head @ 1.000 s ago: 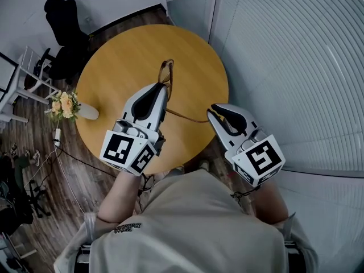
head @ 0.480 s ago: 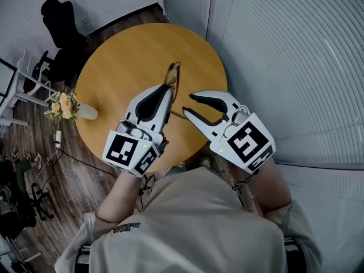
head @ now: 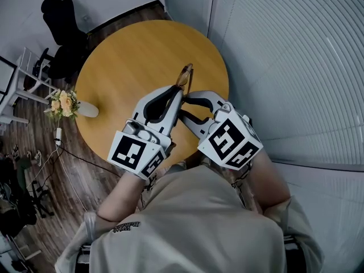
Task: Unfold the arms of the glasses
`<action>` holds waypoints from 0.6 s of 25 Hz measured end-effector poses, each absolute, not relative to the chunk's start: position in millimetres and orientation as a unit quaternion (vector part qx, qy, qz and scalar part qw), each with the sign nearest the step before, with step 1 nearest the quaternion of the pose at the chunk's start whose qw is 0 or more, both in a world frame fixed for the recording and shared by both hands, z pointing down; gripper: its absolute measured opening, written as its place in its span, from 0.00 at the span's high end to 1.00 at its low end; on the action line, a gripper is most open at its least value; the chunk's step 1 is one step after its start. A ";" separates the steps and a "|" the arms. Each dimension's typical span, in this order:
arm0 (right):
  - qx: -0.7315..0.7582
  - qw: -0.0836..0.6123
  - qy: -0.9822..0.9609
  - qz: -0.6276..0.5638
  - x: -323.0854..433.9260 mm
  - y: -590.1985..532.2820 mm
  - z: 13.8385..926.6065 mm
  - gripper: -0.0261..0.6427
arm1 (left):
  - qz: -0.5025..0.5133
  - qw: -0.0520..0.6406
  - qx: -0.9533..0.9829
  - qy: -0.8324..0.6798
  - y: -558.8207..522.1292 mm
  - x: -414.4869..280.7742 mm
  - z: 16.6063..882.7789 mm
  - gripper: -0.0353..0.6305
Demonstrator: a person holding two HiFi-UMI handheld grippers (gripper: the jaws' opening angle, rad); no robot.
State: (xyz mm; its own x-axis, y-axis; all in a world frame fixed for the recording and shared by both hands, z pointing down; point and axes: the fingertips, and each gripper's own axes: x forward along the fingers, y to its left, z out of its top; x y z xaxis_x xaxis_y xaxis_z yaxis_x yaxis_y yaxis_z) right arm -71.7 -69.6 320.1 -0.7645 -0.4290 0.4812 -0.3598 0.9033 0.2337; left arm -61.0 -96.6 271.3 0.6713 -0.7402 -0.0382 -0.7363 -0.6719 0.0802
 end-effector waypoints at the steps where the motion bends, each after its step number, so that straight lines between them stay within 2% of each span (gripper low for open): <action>1: 0.209 0.273 -0.937 -0.062 -72.7 -70.6 322.0 0.82 | -0.033 0.031 0.914 -0.403 -97.0 -60.8 273.1 0.88; 6: 0.203 0.271 -0.940 -0.038 -71.6 -72.6 329.4 0.83 | -0.028 0.037 0.915 -0.401 -99.8 -58.6 278.1 0.88; 10: 0.212 0.268 -0.939 -0.030 -68.7 -77.0 333.5 0.89 | -0.023 0.037 0.915 -0.402 -102.8 -57.6 281.1 0.88; 15: 0.223 0.266 -0.937 -0.034 -64.1 -79.3 335.3 0.90 | -0.022 0.043 0.908 -0.416 -108.6 -65.6 283.5 0.88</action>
State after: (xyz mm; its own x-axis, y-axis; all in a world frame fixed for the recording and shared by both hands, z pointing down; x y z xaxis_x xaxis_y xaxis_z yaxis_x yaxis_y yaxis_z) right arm -64.1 -79.3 335.3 -0.7595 -0.4359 0.4828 -0.3999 0.8983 0.1820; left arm -65.6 -108.6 283.5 0.6537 -0.7567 -0.0039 -0.7529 -0.6509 0.0970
